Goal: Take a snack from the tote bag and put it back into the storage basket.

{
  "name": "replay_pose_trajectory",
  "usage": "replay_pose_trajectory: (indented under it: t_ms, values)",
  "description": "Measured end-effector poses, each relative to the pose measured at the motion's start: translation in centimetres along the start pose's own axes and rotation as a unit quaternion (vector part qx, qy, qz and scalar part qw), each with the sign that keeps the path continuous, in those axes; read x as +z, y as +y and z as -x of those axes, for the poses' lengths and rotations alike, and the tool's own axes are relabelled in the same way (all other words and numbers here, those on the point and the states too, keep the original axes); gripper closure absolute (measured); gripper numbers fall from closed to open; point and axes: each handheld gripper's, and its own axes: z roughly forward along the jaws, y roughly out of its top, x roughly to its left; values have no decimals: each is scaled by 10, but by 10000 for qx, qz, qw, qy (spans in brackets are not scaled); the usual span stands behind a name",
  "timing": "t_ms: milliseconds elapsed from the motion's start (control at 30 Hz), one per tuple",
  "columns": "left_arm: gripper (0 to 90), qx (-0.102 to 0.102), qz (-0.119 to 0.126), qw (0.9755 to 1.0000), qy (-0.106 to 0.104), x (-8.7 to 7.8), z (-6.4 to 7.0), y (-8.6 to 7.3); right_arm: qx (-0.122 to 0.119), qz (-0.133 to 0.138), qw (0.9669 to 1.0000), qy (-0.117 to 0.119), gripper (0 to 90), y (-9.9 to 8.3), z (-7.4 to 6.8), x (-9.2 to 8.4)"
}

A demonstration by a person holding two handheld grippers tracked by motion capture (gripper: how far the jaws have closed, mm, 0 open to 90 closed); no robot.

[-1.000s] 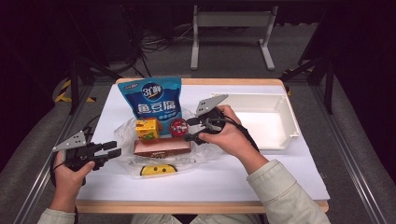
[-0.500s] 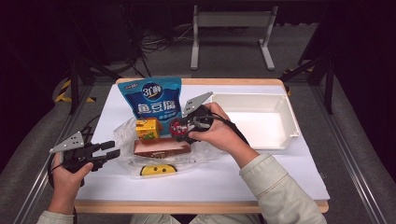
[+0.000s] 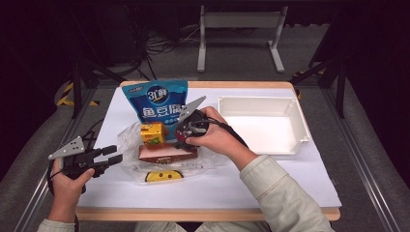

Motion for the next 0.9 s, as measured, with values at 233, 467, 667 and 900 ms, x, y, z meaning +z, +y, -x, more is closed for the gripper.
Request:
replay_pose_trajectory:
  t_ms: [233,467,667,900]
  values:
    - [505,4,18,10000,24,0,-1,0,-62,-101,9999,26,332,1,1,9]
    - [503,4,16,10000,8,1,-1,1,-115,-279,9995,121,324,3,-2,23]
    - [503,26,34,10000,3,1,-1,1,-185,-467,9985,201,313,2,-3,36]
    - [504,40,25,10000,26,1,0,1,-214,-591,9977,267,308,2,-5,51]
